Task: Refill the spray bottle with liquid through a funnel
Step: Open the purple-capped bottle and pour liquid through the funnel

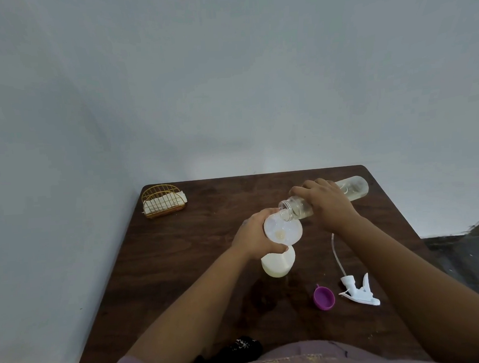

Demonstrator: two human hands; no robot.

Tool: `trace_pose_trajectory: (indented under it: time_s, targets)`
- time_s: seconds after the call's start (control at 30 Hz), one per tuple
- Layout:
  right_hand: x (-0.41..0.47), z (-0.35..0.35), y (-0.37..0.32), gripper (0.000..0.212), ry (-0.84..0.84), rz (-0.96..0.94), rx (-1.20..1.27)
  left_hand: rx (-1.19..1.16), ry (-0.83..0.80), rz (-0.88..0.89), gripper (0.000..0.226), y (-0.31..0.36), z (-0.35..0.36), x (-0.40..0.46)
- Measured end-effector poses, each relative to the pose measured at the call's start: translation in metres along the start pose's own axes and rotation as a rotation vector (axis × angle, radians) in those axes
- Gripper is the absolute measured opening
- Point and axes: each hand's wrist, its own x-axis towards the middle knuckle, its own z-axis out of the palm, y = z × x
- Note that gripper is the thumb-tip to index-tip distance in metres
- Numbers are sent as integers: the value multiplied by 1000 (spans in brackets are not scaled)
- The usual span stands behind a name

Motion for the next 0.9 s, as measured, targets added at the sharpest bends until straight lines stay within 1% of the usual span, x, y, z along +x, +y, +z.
trace_pose_trajectory:
  time_s: [0.67, 0.9]
  targets:
    - [1, 2, 0, 44, -10, -8, -27, 4, -3, -4, 82, 1, -2, 0]
    - [1, -3, -3, 44, -14, -8, -2, 10, -7, -12, 82, 2, -1, 0]
